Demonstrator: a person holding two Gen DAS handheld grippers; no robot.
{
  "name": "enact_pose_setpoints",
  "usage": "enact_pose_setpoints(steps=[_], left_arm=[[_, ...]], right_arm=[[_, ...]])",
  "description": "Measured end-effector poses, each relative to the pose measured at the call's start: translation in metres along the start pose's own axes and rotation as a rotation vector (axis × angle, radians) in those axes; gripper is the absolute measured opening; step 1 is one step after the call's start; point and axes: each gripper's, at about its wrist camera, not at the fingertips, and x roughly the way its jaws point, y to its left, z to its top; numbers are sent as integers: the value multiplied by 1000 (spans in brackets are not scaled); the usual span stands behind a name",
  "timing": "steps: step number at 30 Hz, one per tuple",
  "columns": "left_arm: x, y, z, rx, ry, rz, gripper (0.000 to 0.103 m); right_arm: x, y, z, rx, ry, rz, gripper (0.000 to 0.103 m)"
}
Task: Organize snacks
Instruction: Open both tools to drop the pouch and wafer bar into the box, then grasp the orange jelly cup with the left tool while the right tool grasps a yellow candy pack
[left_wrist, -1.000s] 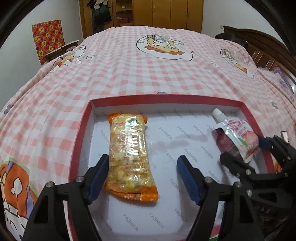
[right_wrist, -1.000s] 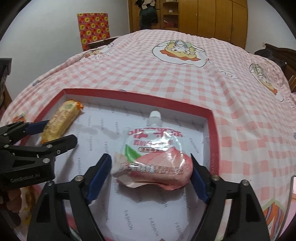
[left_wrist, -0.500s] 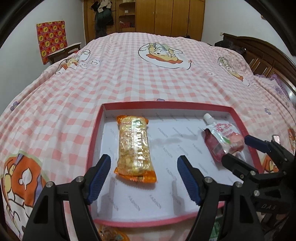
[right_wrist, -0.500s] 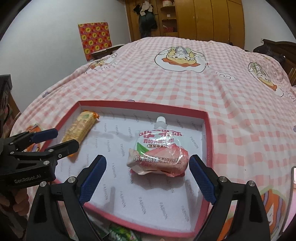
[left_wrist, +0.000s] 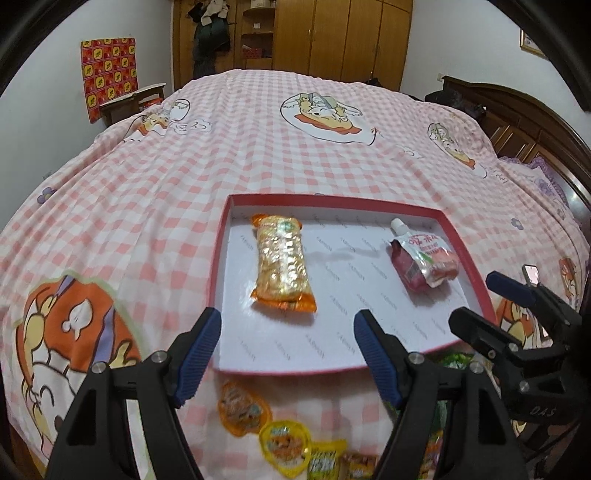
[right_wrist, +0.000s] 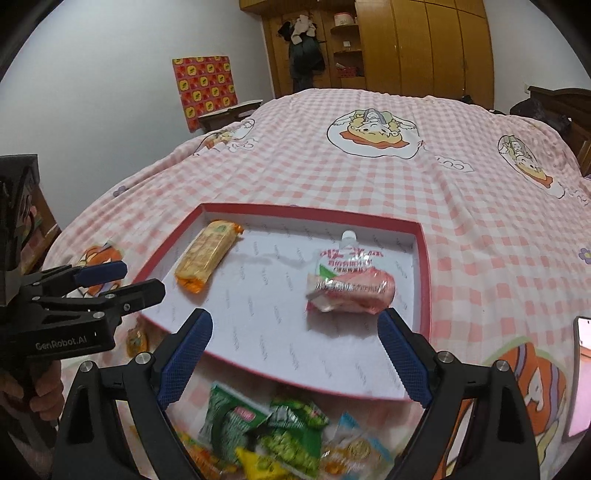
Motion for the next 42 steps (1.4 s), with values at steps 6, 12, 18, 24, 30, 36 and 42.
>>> enact_pose_setpoints(steps=[6,12,18,24,30,36,42], left_arm=[[-13,7,-15,-13,6,-6,78],[-22,21,-30,-51,17,-3,78],[-20,36,-45,-95,37,13,78],[-14,48,-57,-130,59,11,78],[-5,53,-65,-147,78,14,77],[4,50,-69,-140,94,8,69],[14,48,-70,-143,107,-4,58]], right_arm=[[-12,5,-14,15,15,-2,93],[-25,11,-27,16,18,4,93],[-35,19,-44,9,24,8,93],[-41,25,-64,-2,44,18,93],[-45,27,-76,3,53,32,93],[-42,26,-83,13,65,44,93],[-38,23,-87,31,77,41,93]])
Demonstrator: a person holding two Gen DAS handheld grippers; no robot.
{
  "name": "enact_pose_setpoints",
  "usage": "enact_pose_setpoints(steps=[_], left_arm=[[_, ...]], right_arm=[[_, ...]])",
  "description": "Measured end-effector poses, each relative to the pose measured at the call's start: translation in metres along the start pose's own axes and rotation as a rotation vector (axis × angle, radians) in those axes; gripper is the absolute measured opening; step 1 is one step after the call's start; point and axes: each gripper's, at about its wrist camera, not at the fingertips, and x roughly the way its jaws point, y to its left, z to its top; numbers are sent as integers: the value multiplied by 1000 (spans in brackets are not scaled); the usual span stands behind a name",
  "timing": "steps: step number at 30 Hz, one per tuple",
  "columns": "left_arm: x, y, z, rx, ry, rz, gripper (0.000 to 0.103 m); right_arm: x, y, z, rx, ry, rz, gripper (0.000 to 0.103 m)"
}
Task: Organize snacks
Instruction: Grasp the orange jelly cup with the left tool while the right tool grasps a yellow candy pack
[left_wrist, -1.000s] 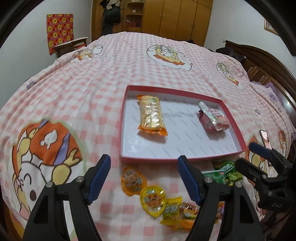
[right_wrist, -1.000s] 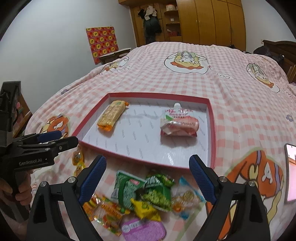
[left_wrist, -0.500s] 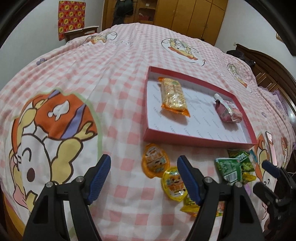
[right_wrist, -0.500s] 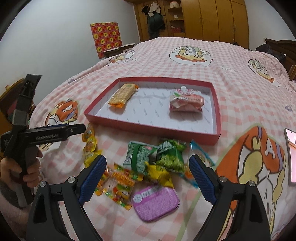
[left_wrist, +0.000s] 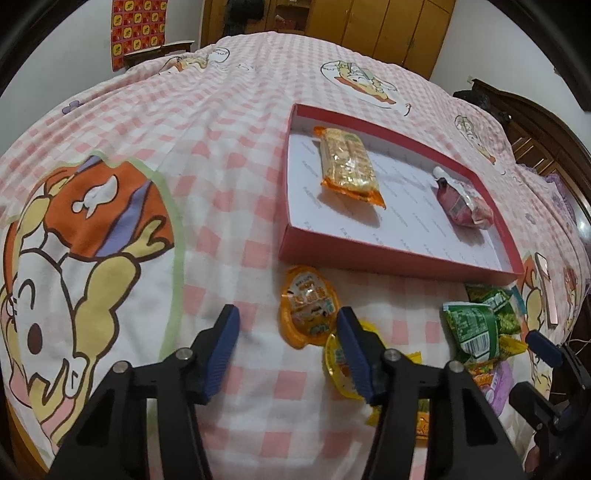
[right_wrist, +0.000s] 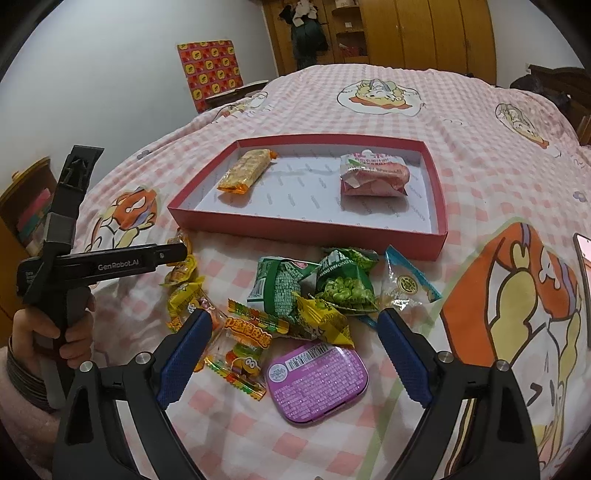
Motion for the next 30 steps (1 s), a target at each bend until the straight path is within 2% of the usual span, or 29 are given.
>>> enact_pose_setpoints(steps=[4,9,12,20,22,30], left_arm=[[2,0,0,-3,-11,-1,55],[3,-1,-2,-1,-13,-27,34],[3,-4,-3,9,-15,-41,25],[-6,1,-5,-9,-33,-77,23],[-9,3,-5,-12,-37,-82,23],[-15,7,-6,-14,-53,-90,23]], right_arm=[[3,-3,-1,12,10,1,93],[5,-3,-3,21,15,8,93],[6,-3,-4,22,17,6,93],[4,-3,-2,39,3,19,92],[5,-4,-2,48,0,15,89],[10,-13,0,89,10,4,64]])
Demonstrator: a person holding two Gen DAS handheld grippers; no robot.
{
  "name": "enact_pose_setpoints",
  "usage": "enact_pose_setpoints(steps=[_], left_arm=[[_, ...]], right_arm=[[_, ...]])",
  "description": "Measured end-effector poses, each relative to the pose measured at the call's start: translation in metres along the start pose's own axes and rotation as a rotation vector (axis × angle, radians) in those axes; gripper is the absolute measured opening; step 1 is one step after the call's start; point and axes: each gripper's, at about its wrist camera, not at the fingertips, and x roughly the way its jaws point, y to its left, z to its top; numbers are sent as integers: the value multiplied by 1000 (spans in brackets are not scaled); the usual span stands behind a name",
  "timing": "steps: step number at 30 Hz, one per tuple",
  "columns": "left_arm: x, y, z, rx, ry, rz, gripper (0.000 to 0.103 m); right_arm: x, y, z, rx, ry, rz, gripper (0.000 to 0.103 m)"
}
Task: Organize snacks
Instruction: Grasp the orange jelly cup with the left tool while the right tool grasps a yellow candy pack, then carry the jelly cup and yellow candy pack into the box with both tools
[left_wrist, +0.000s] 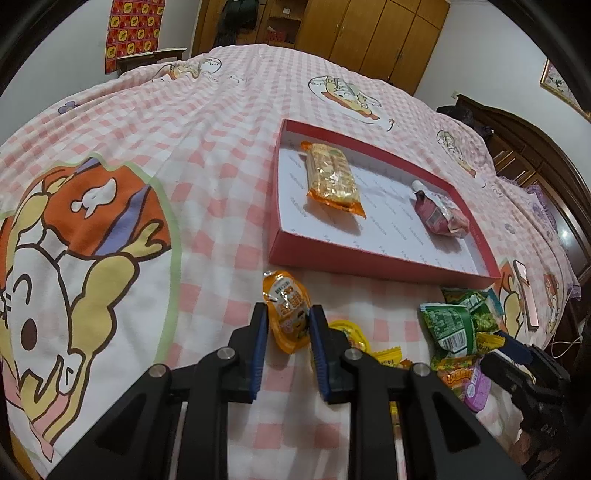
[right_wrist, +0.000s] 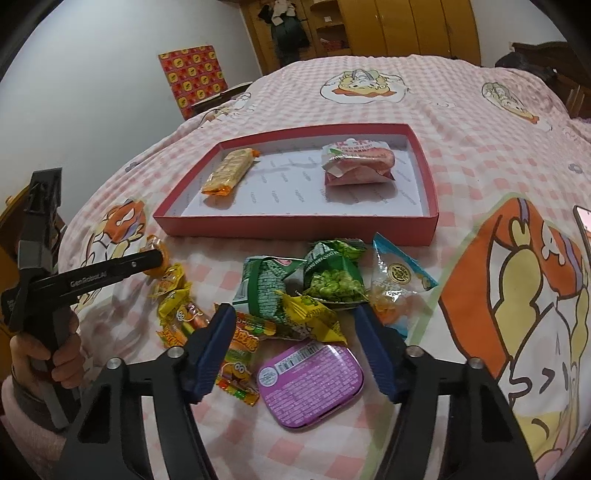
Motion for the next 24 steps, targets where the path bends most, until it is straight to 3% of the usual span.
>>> enact_pose_setpoints(steps=[8,16,24], left_arm=[[0,0,-1,-2,0,3,23],[-2,0,-1,-1,-3,3,23],[-13,-4,1,8,-26,0,23]], right_arm=[[13,-12,-2,48,20,3,55],[8,-12,-2,40,-4,3,29],[-6,3,-1,-12,-33,25,28]])
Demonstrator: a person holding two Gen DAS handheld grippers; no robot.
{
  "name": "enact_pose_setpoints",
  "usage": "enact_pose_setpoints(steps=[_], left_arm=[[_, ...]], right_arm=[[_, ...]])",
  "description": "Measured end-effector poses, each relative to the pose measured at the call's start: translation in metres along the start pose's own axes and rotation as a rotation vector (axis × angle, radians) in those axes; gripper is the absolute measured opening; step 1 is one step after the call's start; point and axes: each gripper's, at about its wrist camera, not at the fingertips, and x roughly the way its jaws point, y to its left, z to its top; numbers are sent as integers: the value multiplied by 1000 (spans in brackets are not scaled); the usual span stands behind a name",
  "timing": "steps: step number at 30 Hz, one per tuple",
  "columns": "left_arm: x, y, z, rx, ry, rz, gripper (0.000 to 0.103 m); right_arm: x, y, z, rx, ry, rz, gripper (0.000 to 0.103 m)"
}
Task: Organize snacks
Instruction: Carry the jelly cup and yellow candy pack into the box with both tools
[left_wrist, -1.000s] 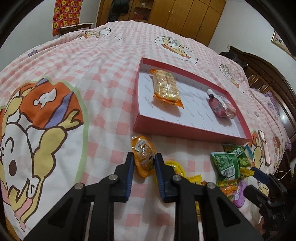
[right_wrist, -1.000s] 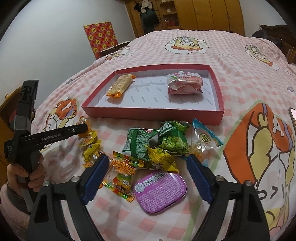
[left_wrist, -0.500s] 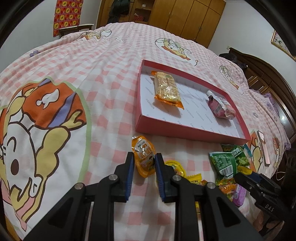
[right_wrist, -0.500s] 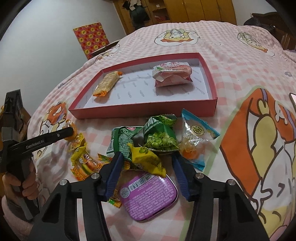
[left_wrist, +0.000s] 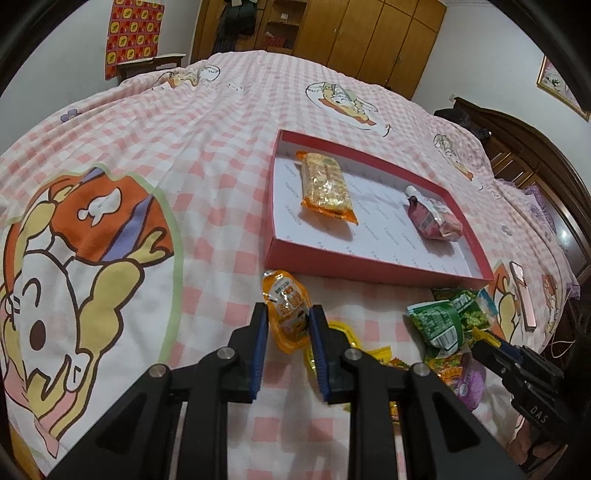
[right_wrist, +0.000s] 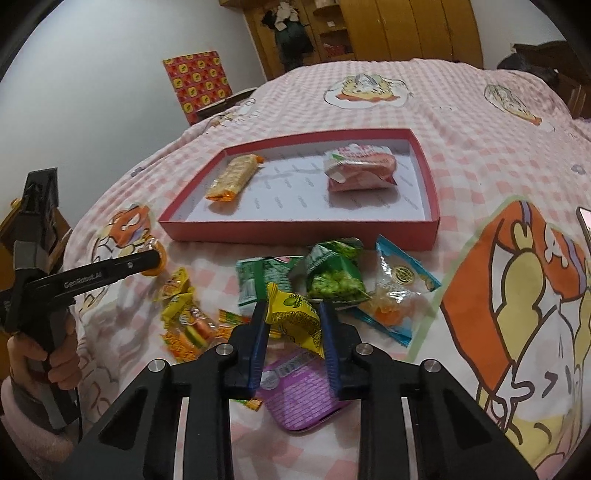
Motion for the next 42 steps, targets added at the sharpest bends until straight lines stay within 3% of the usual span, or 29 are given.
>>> enact_pose_setpoints(steps=[19,32,42], left_arm=[[-15,-23,34,74,-67,-9,23],[22,-34,59,105,-12,-12,23],[44,-37,59,124,8,11,23]], right_arm=[[-14,2,15,-13,-23,30,28],[-16,-2,25,-23,-28,18,28],[-15,-5,26,-17,-35,15,28]])
